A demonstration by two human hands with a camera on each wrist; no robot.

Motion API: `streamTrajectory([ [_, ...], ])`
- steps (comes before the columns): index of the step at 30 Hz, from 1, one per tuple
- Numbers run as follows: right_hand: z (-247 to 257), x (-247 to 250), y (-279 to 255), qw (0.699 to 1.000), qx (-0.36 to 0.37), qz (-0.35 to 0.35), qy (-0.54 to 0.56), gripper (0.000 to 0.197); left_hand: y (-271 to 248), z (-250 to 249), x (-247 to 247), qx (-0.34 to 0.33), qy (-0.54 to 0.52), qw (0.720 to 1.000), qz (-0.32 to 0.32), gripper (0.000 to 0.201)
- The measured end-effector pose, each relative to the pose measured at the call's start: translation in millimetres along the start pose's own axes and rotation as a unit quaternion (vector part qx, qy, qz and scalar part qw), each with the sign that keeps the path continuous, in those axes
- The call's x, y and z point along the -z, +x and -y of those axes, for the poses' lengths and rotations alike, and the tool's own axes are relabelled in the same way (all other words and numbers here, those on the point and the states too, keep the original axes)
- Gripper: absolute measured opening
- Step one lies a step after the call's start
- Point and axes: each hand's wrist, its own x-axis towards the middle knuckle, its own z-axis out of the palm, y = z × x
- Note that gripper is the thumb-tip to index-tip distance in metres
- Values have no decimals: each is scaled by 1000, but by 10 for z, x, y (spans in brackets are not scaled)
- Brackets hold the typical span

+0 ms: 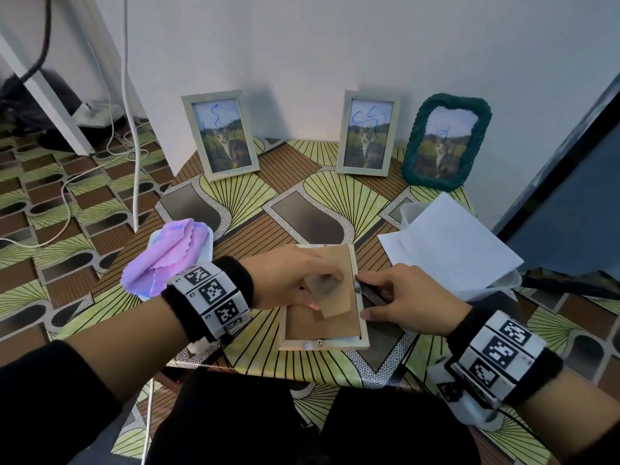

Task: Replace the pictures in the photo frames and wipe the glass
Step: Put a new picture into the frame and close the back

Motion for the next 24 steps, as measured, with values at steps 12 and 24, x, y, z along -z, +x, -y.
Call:
streamTrajectory([
  [12, 64, -13, -1, 998, -46, 1, -44, 67, -51, 3, -160, 15, 130, 986, 101, 51],
  [24, 98, -66, -85, 997, -26, -79, 0, 40, -245, 26, -98, 73, 40, 996, -17, 54],
])
